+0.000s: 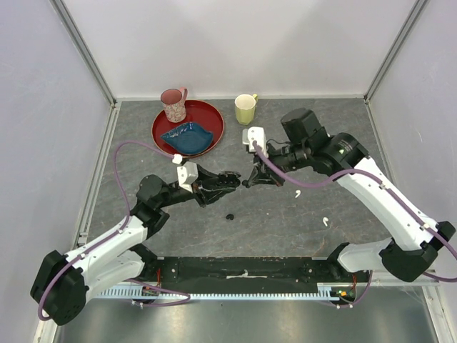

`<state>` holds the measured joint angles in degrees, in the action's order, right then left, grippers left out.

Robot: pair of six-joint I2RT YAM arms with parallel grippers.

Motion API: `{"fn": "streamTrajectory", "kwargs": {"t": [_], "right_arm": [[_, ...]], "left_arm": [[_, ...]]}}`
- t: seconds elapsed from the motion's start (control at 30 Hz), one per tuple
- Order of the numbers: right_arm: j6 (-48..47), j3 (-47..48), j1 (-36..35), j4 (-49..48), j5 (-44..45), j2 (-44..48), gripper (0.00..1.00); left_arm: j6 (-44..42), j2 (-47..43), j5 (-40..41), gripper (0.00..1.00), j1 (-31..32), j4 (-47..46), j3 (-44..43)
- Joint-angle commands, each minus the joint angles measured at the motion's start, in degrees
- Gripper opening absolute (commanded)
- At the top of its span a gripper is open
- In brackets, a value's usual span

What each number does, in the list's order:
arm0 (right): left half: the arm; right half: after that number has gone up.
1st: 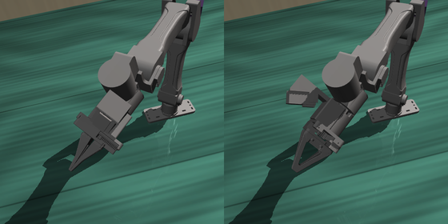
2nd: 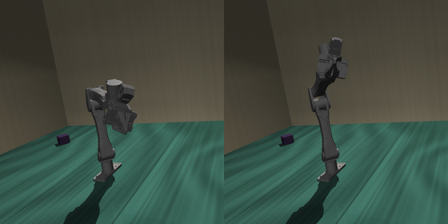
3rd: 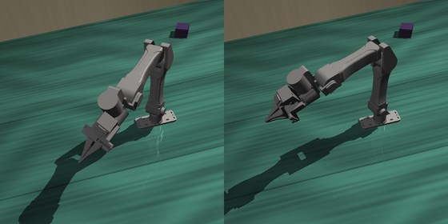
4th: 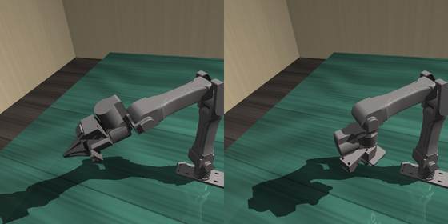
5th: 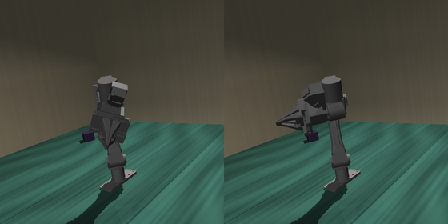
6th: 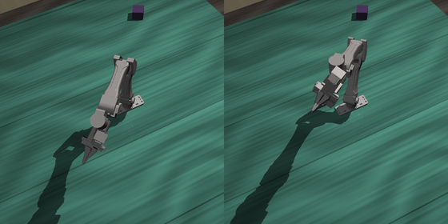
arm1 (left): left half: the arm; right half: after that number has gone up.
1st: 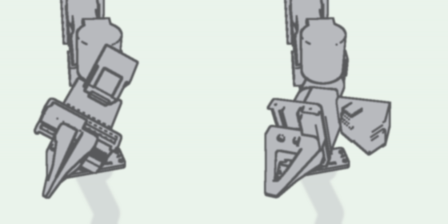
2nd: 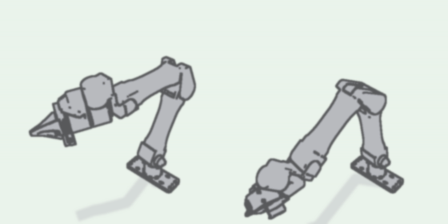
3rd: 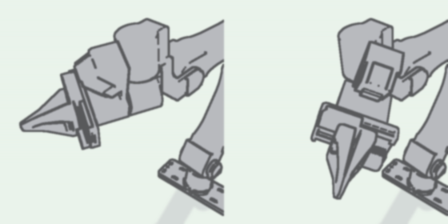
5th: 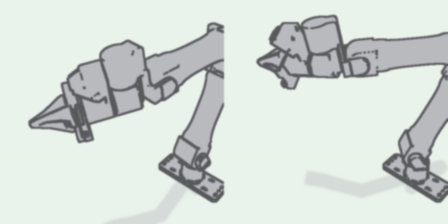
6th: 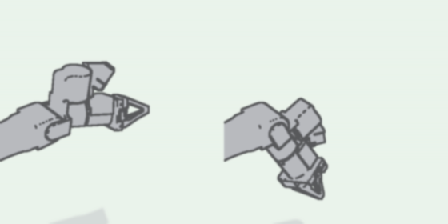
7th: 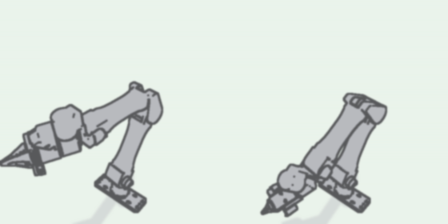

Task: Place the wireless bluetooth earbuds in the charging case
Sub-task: Place the earbud in the charging case.

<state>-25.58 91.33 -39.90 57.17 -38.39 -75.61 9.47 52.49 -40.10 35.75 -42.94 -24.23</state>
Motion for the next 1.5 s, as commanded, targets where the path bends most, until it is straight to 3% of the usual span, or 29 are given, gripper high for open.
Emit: {"fn": "streamTrajectory", "kwargs": {"t": [0.0, 0.43, 1.0, 1.47], "right_arm": [[-2.98, 1.66, -4.04, 1.28, 3.41, -0.06, 0.0], [-1.75, 3.5, -9.67, 1.1, 10.61, -1.81, 0.0], [-1.93, 3.86, -12.83, 1.54, 16.07, -3.84, 0.0], [-1.66, 3.24, -15.21, 1.81, 18.26, -4.72, 0.05]], "left_arm": [[-2.18, 0.86, -3.32, 0.02, 0.03, 1.71, -3.63], [-3.15, 1.21, -10.08, 0.02, 0.02, 8.66, -6.62], [-2.36, 0.6, -12.99, 0.02, 0.02, 8.66, -6.97], [1.77, -0.19, -8.68, 0.02, 0.11, -2.23, -3.72]]}}
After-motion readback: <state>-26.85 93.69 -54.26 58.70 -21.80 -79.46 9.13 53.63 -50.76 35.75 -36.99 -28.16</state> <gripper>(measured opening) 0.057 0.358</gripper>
